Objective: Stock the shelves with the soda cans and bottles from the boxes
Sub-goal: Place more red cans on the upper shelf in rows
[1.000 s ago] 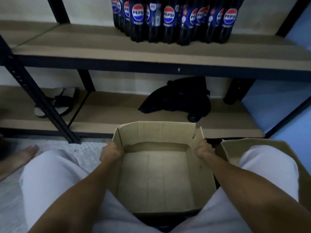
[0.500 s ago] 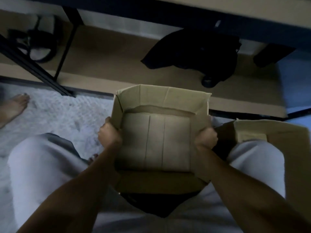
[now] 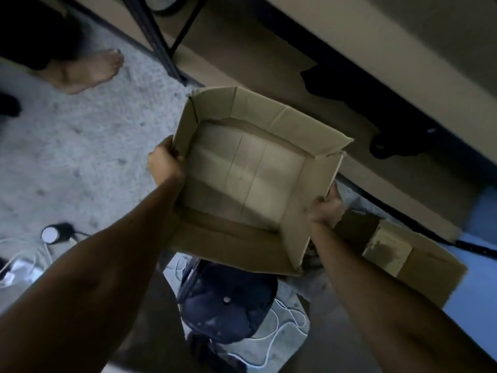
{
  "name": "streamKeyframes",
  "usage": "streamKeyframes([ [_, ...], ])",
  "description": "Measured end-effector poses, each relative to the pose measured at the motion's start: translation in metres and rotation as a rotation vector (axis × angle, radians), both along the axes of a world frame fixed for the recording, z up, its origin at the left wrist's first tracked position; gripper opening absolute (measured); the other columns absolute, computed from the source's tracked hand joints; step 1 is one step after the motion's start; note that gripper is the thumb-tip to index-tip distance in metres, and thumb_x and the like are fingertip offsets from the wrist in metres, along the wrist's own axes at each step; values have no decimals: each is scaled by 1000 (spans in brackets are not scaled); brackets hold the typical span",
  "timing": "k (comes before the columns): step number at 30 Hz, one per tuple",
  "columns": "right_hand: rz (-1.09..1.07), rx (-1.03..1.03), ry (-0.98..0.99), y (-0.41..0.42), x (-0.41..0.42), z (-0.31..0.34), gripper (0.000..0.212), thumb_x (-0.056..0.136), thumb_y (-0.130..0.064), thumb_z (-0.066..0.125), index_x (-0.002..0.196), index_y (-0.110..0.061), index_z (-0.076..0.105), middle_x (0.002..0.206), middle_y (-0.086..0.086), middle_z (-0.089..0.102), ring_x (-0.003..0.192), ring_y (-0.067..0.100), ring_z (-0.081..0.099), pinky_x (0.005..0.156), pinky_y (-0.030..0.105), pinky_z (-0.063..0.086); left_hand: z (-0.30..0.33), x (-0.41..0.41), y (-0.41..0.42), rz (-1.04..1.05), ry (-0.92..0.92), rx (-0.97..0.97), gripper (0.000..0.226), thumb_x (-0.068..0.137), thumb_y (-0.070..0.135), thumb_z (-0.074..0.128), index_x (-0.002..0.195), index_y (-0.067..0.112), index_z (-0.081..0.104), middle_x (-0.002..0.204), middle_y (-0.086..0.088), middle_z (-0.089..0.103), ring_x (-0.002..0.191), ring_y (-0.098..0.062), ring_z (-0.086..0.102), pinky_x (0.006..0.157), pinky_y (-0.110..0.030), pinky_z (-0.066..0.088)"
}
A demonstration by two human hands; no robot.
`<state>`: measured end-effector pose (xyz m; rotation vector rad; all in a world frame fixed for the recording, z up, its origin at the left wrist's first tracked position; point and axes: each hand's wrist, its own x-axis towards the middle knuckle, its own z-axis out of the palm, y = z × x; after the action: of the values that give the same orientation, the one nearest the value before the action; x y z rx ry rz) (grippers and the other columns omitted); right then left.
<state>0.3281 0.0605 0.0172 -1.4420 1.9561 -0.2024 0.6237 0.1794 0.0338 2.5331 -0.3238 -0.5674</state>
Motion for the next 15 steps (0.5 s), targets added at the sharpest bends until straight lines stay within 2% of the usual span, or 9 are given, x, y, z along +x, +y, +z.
streamKeyframes([
  [2, 39, 28, 11, 0, 25, 5, 49, 94, -6, 45, 142, -11, 49, 131, 14, 61, 119, 31, 57, 94, 24, 40, 9, 18, 11, 76, 15, -17, 54, 73, -4, 38, 111, 18, 70, 103, -12, 72, 96, -24, 63, 78, -24, 41],
  [3, 41, 73, 14, 0, 40, 10, 49, 95, -5, 46, 143, -14, 49, 132, 12, 60, 120, 31, 57, 98, 29, 42, 14, 26, 18, 109, 18, -24, 55, 72, -3, 36, 110, 19, 70, 102, -10, 72, 94, -22, 62, 78, -25, 42],
  [6, 99, 4, -43, 4, 78, 10, 46, 90, -9, 47, 134, -16, 59, 124, 10, 66, 114, 28, 62, 99, 38, 50, 21, 52, 45, 205, 24, -28, 56, 73, -2, 35, 110, 21, 70, 99, -4, 73, 95, -21, 64, 78, -31, 47],
  [8, 145, -21, -37, 5, 107, 7, 50, 89, -2, 47, 134, -18, 60, 123, 7, 68, 109, 22, 64, 91, 30, 52, 23, 68, 67, 284, 22, 7, 57, 74, -1, 36, 115, 21, 69, 99, -1, 72, 94, -20, 63, 78, -30, 46],
  [10, 189, -9, -18, 1, 137, 6, 51, 91, 1, 46, 136, -19, 58, 122, 6, 69, 105, 20, 65, 82, 22, 46, 18, 84, 92, 361, 17, 35, 59, 73, 0, 35, 117, 22, 68, 99, -3, 72, 95, -23, 64, 78, -31, 47],
  [12, 255, 37, -24, -7, 168, 1, 51, 93, 0, 44, 140, -19, 54, 119, 3, 68, 103, 14, 60, 85, 21, 44, 13, 97, 115, 433, 30, 45, 59, 74, -1, 36, 118, 22, 67, 96, -3, 71, 93, -22, 64, 75, -30, 45],
  [15, 405, 10, -46, -16, 218, -5, 49, 93, -4, 44, 135, -25, 57, 117, 3, 68, 102, 23, 64, 92, 39, 54, 3, 114, 141, 527, 19, 61, 54, 79, -2, 38, 119, 21, 67, 99, -7, 71, 89, -21, 62, 73, -32, 44],
])
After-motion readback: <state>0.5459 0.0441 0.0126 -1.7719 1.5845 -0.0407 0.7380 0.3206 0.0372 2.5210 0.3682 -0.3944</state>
